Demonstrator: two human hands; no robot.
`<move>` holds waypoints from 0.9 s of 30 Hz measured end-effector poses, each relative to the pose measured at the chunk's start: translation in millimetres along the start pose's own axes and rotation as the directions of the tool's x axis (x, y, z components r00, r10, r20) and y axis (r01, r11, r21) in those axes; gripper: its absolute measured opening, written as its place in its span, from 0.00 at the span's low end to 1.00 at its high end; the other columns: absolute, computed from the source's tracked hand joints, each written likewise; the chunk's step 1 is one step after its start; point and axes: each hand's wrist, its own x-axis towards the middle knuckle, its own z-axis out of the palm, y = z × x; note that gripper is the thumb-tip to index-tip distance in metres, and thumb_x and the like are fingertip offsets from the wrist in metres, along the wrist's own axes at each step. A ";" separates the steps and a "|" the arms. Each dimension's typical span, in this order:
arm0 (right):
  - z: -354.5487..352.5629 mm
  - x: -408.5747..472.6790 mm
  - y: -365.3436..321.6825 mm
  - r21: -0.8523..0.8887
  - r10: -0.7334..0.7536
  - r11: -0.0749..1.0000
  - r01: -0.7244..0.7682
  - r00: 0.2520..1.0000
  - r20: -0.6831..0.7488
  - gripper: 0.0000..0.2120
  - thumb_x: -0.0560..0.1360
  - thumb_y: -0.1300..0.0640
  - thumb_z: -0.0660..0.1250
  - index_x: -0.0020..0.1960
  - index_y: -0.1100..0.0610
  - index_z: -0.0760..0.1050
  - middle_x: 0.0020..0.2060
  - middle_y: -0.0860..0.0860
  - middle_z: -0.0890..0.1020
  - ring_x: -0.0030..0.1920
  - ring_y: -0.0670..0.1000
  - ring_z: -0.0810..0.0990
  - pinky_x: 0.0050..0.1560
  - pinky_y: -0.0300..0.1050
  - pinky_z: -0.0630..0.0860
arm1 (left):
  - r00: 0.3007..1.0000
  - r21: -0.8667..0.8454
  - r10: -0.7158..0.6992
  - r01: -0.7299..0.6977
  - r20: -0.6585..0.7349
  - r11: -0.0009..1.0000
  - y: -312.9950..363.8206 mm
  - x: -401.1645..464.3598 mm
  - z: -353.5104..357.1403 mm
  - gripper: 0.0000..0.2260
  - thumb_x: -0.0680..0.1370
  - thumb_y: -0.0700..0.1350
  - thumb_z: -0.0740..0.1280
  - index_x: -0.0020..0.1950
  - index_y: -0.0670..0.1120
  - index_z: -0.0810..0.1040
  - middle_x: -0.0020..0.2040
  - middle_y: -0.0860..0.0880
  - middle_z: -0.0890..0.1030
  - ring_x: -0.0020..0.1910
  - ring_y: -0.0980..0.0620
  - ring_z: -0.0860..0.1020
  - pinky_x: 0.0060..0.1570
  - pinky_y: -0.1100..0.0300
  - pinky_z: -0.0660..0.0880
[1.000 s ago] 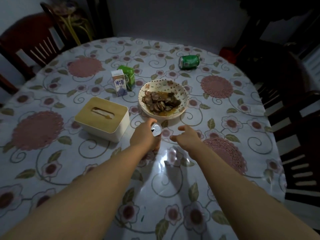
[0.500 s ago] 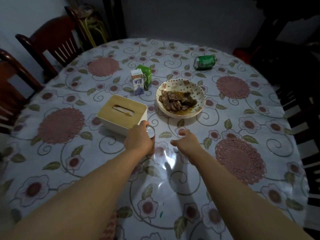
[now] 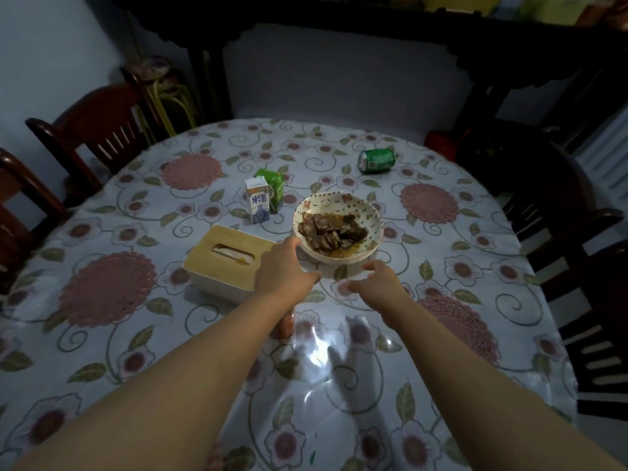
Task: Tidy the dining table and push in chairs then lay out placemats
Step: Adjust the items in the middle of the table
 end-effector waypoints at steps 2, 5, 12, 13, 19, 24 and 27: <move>-14.7 10.6 0.3 -0.008 0.010 1.000 -0.010 1.000 -0.021 0.27 0.73 0.59 0.70 0.69 0.58 0.65 0.63 0.57 0.72 0.59 0.56 0.73 0.56 0.49 0.73 | 0.999 -0.018 0.011 -0.010 0.035 1.000 12.5 8.7 5.7 0.30 0.71 0.51 0.73 0.69 0.49 0.66 0.66 0.48 0.73 0.65 0.46 0.70 0.59 0.50 0.72; -39.2 39.7 3.1 0.004 0.014 1.000 -0.014 1.000 -0.027 0.28 0.72 0.59 0.70 0.70 0.58 0.64 0.64 0.57 0.72 0.59 0.56 0.74 0.53 0.48 0.73 | 0.997 -0.058 0.016 -0.012 0.073 0.998 37.8 30.9 22.1 0.30 0.72 0.50 0.72 0.70 0.50 0.65 0.67 0.49 0.73 0.65 0.47 0.72 0.56 0.55 0.71; -87.1 139.5 -0.6 -0.037 -0.019 0.999 0.019 1.000 -0.020 0.30 0.72 0.57 0.71 0.70 0.59 0.63 0.66 0.56 0.70 0.63 0.56 0.72 0.59 0.47 0.71 | 0.995 -0.078 -0.065 0.071 0.076 0.994 85.4 109.1 74.4 0.27 0.71 0.50 0.73 0.67 0.51 0.68 0.65 0.50 0.75 0.62 0.49 0.74 0.59 0.56 0.71; -94.5 158.8 -2.2 -0.038 -0.024 0.999 0.024 1.000 -0.015 0.29 0.72 0.57 0.70 0.70 0.59 0.63 0.66 0.57 0.71 0.62 0.56 0.72 0.58 0.46 0.71 | 0.995 -0.075 -0.067 0.073 0.077 0.994 91.7 123.4 81.4 0.27 0.72 0.50 0.72 0.68 0.51 0.67 0.65 0.51 0.74 0.62 0.50 0.74 0.56 0.57 0.71; -126.1 270.8 -15.2 -0.081 -0.027 0.996 0.024 0.999 -0.026 0.31 0.73 0.57 0.70 0.72 0.59 0.61 0.68 0.59 0.69 0.65 0.59 0.71 0.60 0.51 0.73 | 0.995 -0.084 -0.067 0.073 0.073 0.994 126.3 211.8 114.3 0.24 0.74 0.50 0.69 0.68 0.52 0.67 0.64 0.50 0.74 0.56 0.53 0.74 0.51 0.60 0.69; -133.9 351.3 -30.7 -0.161 -0.086 0.983 0.083 0.996 -0.009 0.32 0.74 0.57 0.68 0.74 0.59 0.58 0.68 0.59 0.69 0.64 0.58 0.72 0.55 0.46 0.71 | 0.998 -0.079 -0.050 0.054 0.049 0.995 147.2 279.2 138.3 0.26 0.73 0.50 0.70 0.68 0.51 0.66 0.67 0.50 0.73 0.62 0.50 0.73 0.55 0.59 0.70; -129.4 389.9 -40.4 -0.230 -0.132 0.966 0.122 0.991 -0.029 0.34 0.73 0.56 0.68 0.74 0.56 0.56 0.68 0.59 0.67 0.64 0.59 0.71 0.59 0.49 0.71 | 0.999 -0.048 -0.031 0.032 0.034 0.998 151.5 310.9 147.8 0.25 0.73 0.49 0.70 0.68 0.49 0.67 0.67 0.50 0.73 0.62 0.50 0.73 0.56 0.58 0.70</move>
